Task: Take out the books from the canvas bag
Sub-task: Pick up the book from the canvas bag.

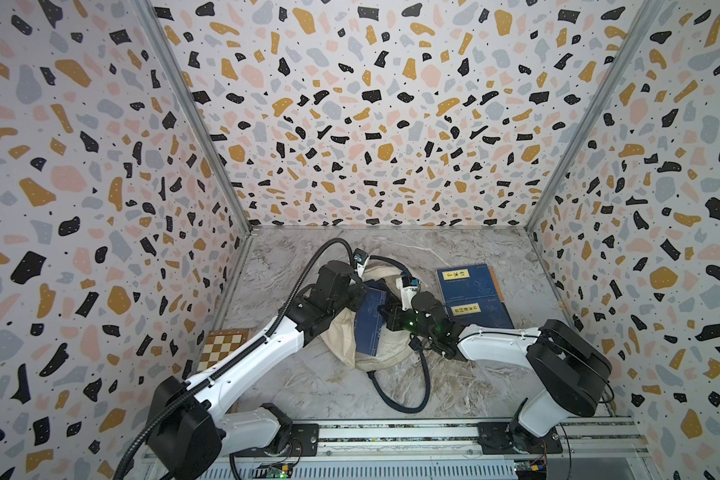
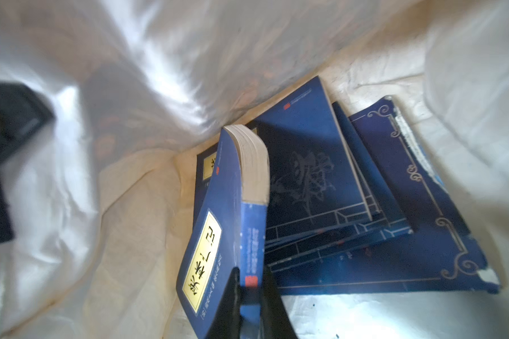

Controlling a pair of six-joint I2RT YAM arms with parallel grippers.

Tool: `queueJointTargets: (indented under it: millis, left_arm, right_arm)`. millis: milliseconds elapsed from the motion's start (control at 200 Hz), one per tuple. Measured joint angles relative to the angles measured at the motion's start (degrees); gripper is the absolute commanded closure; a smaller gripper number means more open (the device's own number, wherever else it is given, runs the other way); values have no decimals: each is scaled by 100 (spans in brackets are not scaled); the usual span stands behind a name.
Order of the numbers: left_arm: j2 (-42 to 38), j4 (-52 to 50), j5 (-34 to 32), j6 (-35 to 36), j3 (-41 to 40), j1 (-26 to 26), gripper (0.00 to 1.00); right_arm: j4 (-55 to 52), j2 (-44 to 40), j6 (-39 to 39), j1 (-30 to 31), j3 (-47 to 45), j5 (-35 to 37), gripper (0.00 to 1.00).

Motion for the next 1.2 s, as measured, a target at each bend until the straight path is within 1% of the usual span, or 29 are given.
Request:
queueJointTargets:
  millis: [210, 436, 651, 906, 1066, 1201]
  left_arm:
    - [-319, -70, -76, -48, -50, 20, 100]
    - [-343, -133, -129, -83, -59, 20, 100]
    - [-345, -133, -186, -111, -59, 20, 100]
    - [-361, -127, -297, -118, -59, 20, 100]
    - [-385, -122, -389, -118, -59, 20, 100]
    - [-382, -109, -426, -116, -59, 20, 100]
  right_arm:
    - [-35, -94, -326, 289, 4, 179, 100]
    - [22, -800, -962, 793, -243, 291, 100]
    - [74, -1309, -1217, 892, -651, 293, 100]
    - [-391, -2028, -1366, 758, -876, 323, 100]
    - [-636, -2924, -1270, 254, -1137, 81, 100]
    - [-964, -3812, -1215, -63, -1182, 48, 100]
